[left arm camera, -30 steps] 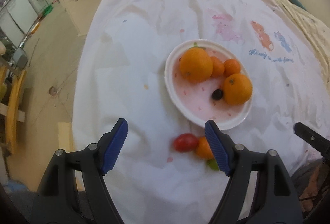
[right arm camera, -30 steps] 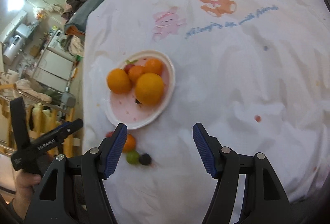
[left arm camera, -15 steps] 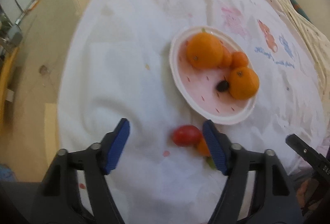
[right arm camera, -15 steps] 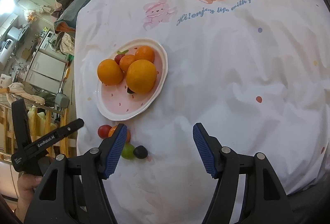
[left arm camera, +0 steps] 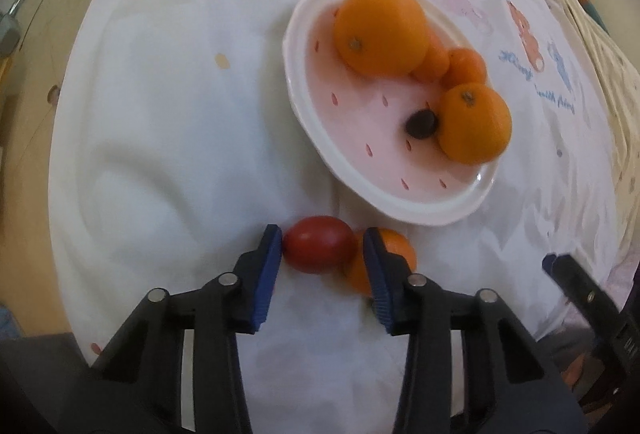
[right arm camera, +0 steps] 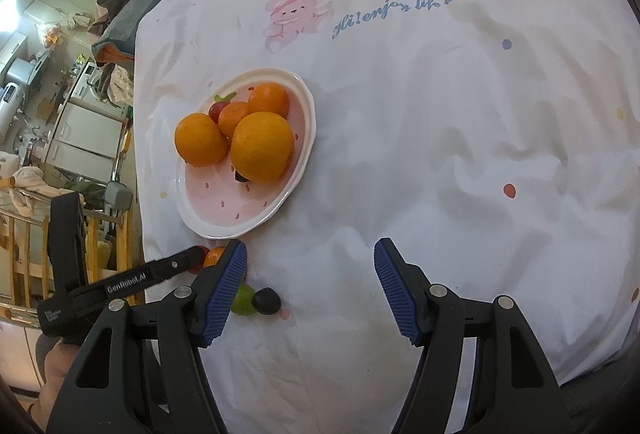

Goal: Organize fruits
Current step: 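Grasp another red tomato with the left tool while the right tool grasps the dark grape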

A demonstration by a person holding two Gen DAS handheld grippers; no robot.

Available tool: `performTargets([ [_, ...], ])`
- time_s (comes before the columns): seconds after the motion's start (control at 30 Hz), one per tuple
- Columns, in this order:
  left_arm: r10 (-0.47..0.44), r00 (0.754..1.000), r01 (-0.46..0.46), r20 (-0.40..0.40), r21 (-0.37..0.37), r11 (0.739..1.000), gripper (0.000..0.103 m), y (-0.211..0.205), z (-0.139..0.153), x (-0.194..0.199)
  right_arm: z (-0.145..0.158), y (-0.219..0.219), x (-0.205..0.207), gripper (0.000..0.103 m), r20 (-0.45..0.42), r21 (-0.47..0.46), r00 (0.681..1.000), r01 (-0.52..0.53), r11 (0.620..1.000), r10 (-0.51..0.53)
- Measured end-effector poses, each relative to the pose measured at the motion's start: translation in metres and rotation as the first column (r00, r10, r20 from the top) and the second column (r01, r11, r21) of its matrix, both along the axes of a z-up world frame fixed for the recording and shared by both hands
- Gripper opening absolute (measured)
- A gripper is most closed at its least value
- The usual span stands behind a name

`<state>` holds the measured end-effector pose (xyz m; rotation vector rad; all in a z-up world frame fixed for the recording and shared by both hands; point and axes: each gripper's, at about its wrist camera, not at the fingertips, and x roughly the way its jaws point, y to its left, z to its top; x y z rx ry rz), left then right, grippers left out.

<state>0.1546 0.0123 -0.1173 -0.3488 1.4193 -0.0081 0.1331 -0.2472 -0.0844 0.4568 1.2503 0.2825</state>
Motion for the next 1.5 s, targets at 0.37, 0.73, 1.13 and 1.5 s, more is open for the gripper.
performTargets([
  [0.37,0.002,0.999,-0.003,0.054,0.018,1.000,0.032,0.009,0.016,-0.006,0.001,0.003,0.001,0.069,-0.001,-0.024,1.000,-0.016,1.000,0.016],
  [0.73,-0.017,0.972,-0.003,0.233,0.083,0.997,0.032,0.015,0.071,-0.021,-0.011,0.026,-0.007,0.054,-0.096,0.104,0.988,-0.110,0.989,0.120],
  [1.13,0.029,0.973,-0.022,0.231,-0.033,0.999,0.032,0.021,0.080,-0.019,-0.069,0.039,-0.021,0.035,-0.303,0.216,0.953,0.087,0.973,-0.018],
  [1.5,0.031,0.970,-0.012,0.242,-0.082,0.997,0.032,0.019,0.088,-0.022,-0.086,0.030,-0.032,0.030,-0.374,0.243,0.888,0.373,0.896,-0.268],
])
